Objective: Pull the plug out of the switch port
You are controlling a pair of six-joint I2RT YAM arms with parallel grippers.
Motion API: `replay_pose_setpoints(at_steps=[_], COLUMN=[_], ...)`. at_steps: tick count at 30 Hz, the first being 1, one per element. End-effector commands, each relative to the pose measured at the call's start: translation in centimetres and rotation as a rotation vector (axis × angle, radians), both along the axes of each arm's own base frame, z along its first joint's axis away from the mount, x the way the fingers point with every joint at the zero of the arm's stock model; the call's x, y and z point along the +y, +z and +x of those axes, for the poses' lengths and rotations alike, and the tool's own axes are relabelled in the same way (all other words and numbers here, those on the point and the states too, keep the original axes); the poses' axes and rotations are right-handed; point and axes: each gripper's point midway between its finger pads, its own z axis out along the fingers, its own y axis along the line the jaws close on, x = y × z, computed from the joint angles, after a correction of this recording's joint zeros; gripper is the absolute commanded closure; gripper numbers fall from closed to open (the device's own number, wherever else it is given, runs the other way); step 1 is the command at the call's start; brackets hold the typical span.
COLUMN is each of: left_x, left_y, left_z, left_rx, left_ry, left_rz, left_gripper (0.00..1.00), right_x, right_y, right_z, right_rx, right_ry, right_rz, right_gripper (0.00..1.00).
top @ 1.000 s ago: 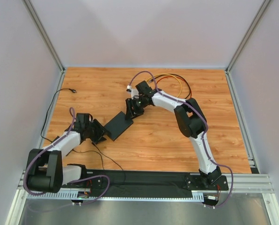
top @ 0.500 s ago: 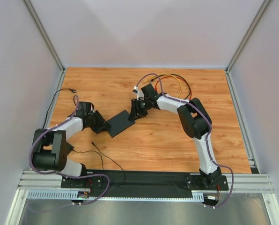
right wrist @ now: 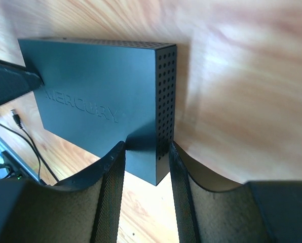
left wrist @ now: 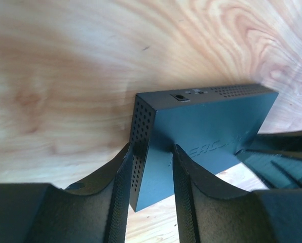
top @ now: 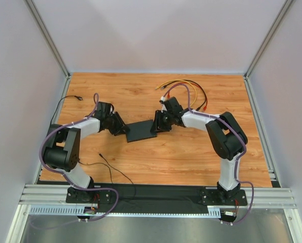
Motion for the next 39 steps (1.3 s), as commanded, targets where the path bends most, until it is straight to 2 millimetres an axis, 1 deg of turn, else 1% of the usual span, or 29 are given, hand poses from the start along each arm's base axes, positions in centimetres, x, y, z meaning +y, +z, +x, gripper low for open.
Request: replay_pose_setpoints(at_steps=[1, 2, 4, 5, 6, 9, 10, 12, 13, 16, 17, 18, 19, 21, 22, 23, 24, 25, 27, 28, 29, 30, 31, 32, 33, 35, 37, 38, 39], left_x=[-3.9, -3.9, -4.0, -3.9, -3.8, -2.9, -2.5, -1.8, -1.4, -0.4, -0.2, 0.3, 0.5, 0.9, 1.1, 1.2, 1.3, 1.5, 1.7, 1.9, 2.1, 2.1, 2.2, 2.2, 2.2, 2.1, 1.8, 1.7, 1.4], left_y=[0.2, -0.1, 0.2, 0.3, 0.5, 1.3, 2.0, 2.8, 3.4, 4.9, 6.0, 6.6, 7.7, 8.8, 9.7, 10.1, 10.5, 11.5, 12.1, 13.1, 13.1, 13.3, 14.0, 14.1, 13.9, 14.6, 14.7, 14.9, 14.6], left_z=[-0.1, -0.1, 0.3, 0.4, 0.5, 0.4, 0.3, 0.7, 0.4, 0.6, 0.6, 0.8, 0.5, 0.4, 0.0, -0.2, -0.5, -1.0, -1.7, -2.2, -2.6, -3.1, -3.5, -3.9, -4.5, -5.2, -6.1, -6.4, -6.8], left_rx=[0.011, 0.018, 0.009, 0.009, 0.002, -0.027, -0.042, -0.074, -0.077, -0.107, -0.135, -0.156, -0.178, -0.21, -0.228, -0.24, -0.25, -0.281, -0.304, -0.341, -0.35, -0.355, -0.381, -0.382, -0.368, -0.392, -0.41, -0.422, -0.423], left_ry=[-0.083, -0.083, -0.094, -0.098, -0.1, -0.097, -0.094, -0.093, -0.095, -0.1, -0.098, -0.1, -0.1, -0.104, -0.108, -0.111, -0.116, -0.126, -0.136, -0.141, -0.146, -0.155, -0.163, -0.166, -0.175, -0.177, -0.18, -0.179, -0.181], left_rz=[-0.079, -0.077, -0.072, -0.065, -0.053, -0.015, -0.004, 0.023, 0.034, 0.083, 0.094, 0.12, 0.127, 0.146, 0.154, 0.159, 0.159, 0.162, 0.167, 0.172, 0.175, 0.172, 0.175, 0.173, 0.167, 0.144, 0.108, 0.097, 0.073], left_gripper=[0.58, 0.58, 0.58, 0.57, 0.57, 0.54, 0.52, 0.5, 0.48, 0.45, 0.45, 0.43, 0.42, 0.39, 0.37, 0.33, 0.32, 0.29, 0.28, 0.27, 0.26, 0.25, 0.25, 0.25, 0.25, 0.26, 0.26, 0.26, 0.26], right_x=[0.9, 0.5, 0.1, -0.2, -0.2, -1.0, -1.1, -1.6, -1.7, -2.5, -2.9, -3.2, -3.5, -4.0, -4.3, -4.8, -5.0, -5.2, -5.9, -6.2, -7.0, -7.2, -7.5, -7.7, -8.2, -8.7, -9.6, -9.5, -9.7], right_y=[0.4, 0.4, 0.3, -0.3, -0.1, -0.3, 0.1, 0.5, 1.0, 1.8, 1.9, 2.0, 2.5, 2.7, 3.1, 3.0, 3.3, 3.9, 4.1, 4.9, 4.6, 4.8, 5.6, 5.7, 5.2, 5.6, 4.9, 5.2, 5.1], right_z=[-2.0, -1.7, -1.3, -1.3, -0.9, -0.5, -0.5, -0.4, -0.4, -0.4, -0.4, -0.3, -0.2, -0.3, -0.2, -0.2, -0.2, -0.2, -0.6, -0.7, -1.2, -1.4, -1.4, -1.7, -2.2, -2.4, -3.3, -3.0, -3.3], right_rx=[0.007, -0.012, -0.02, -0.013, -0.022, -0.037, -0.046, -0.064, -0.074, -0.1, -0.105, -0.108, -0.121, -0.126, -0.138, -0.139, -0.143, -0.155, -0.153, -0.169, -0.166, -0.173, -0.198, -0.199, -0.191, -0.214, -0.213, -0.24, -0.237], right_ry=[-0.017, -0.032, -0.037, -0.036, -0.038, -0.042, -0.044, -0.047, -0.05, -0.062, -0.068, -0.076, -0.078, -0.082, -0.085, -0.094, -0.1, -0.101, -0.109, -0.118, -0.126, -0.132, -0.142, -0.151, -0.153, -0.177, -0.204, -0.214, -0.229], right_rz=[0.007, -0.007, -0.024, -0.049, -0.055, -0.093, -0.098, -0.11, -0.11, -0.134, -0.149, -0.157, -0.161, -0.178, -0.183, -0.204, -0.207, -0.206, -0.221, -0.216, -0.239, -0.242, -0.234, -0.235, -0.244, -0.24, -0.243, -0.225, -0.212], right_gripper=[0.6, 0.6, 0.59, 0.58, 0.57, 0.55, 0.54, 0.53, 0.52, 0.43, 0.39, 0.38, 0.35, 0.3, 0.28, 0.23, 0.2, 0.15, 0.11, 0.07, 0.03, 0.0, 0.0, 0.0, 0.0, 0.0, 0.0, 0.0, 0.0])
